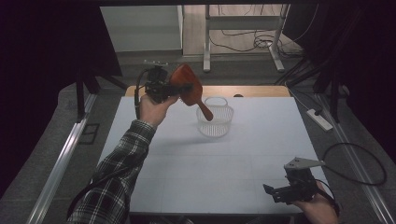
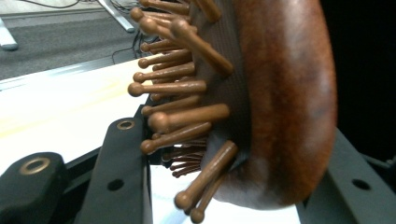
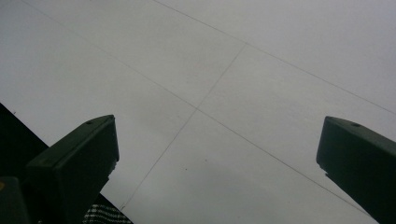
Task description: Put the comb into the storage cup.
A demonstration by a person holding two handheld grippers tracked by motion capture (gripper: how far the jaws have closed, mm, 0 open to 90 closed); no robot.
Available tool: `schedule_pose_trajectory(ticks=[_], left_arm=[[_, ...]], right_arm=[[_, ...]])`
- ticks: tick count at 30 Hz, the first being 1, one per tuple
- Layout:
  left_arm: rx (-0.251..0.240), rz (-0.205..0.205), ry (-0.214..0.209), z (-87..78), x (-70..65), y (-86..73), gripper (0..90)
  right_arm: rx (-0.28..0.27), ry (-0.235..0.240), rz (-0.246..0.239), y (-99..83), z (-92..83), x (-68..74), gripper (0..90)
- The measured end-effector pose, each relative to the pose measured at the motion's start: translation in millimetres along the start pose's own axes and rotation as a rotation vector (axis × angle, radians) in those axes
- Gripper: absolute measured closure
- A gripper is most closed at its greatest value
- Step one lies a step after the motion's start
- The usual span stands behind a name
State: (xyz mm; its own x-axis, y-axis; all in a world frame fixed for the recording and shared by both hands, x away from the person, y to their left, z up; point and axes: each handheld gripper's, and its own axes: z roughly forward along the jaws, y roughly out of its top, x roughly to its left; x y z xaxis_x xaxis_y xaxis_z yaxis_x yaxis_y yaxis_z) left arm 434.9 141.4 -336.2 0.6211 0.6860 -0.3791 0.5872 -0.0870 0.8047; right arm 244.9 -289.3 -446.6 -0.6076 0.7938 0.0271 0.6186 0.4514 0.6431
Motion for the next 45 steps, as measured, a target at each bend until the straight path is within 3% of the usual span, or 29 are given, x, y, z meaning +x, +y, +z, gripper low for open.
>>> schedule_pose_trajectory(ticks=[17,45], left_arm=[[-0.002,-0.036,0.001,26.1,5.0,-1.5,55.3],[-0.014,-0.101,-0.003,60.3,9.9,-27.7,55.1]], right_arm=[[-0.002,-0.001,-0.004,-0.5,-0.2,0.2,0.0],[0.002,0.002,-0.019,-0.9,-0.4,1.7,0.4]])
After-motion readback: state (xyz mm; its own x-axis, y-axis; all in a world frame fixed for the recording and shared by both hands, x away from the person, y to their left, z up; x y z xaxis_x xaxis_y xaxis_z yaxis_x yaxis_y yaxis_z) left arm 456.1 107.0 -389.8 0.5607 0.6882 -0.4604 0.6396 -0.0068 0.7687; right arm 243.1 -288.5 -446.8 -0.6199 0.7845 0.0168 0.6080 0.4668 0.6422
